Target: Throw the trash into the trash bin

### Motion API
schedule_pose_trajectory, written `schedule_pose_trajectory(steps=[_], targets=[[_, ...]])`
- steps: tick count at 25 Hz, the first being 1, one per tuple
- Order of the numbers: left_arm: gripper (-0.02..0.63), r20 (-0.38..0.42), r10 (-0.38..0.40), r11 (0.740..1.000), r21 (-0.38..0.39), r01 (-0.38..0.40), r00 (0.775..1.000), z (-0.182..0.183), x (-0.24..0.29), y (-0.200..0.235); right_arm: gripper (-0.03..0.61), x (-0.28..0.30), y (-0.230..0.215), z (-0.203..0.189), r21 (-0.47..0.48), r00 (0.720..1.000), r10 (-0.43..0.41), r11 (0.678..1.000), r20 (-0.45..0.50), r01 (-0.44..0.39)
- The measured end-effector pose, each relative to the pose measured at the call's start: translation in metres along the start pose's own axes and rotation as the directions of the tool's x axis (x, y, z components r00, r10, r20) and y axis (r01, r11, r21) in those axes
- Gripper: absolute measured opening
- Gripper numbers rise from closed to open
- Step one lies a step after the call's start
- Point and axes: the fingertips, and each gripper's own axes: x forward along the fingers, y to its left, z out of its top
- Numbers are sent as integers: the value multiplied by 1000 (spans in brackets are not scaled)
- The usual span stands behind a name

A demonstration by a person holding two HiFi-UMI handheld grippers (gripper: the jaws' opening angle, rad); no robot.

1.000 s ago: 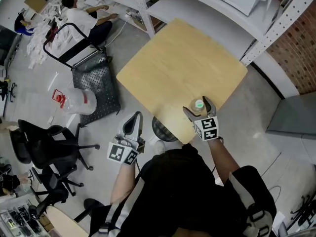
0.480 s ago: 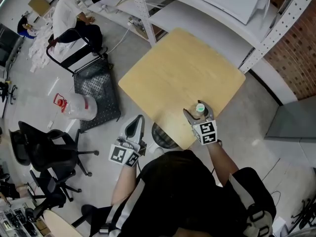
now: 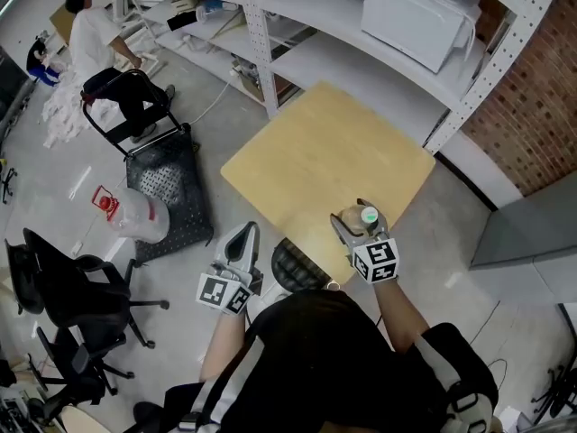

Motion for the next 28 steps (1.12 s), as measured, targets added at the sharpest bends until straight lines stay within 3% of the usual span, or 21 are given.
schedule_pose_trajectory(steps=[8, 13, 18, 24, 28], targets=[[0, 39, 3, 999, -43, -1, 999, 6, -57, 31, 333, -21, 71, 38, -21, 997, 4, 1000, 78, -2], [0, 15, -26, 999, 36, 26, 1000, 4, -90, 50, 333, -33, 101, 41, 21, 995, -26, 999, 100, 24], [0, 31, 42, 998, 41, -43, 999, 14, -117, 65, 333, -40, 128, 37, -7, 997, 19, 1000, 73, -18], [0, 50, 120, 989, 86, -124, 992, 23, -131, 50, 333, -45, 129, 39, -24, 990, 100, 995, 104, -98], [0, 86, 188, 979, 65, -194, 978, 27, -132, 29, 333, -56, 117, 43, -55, 979, 164, 986, 119, -158]])
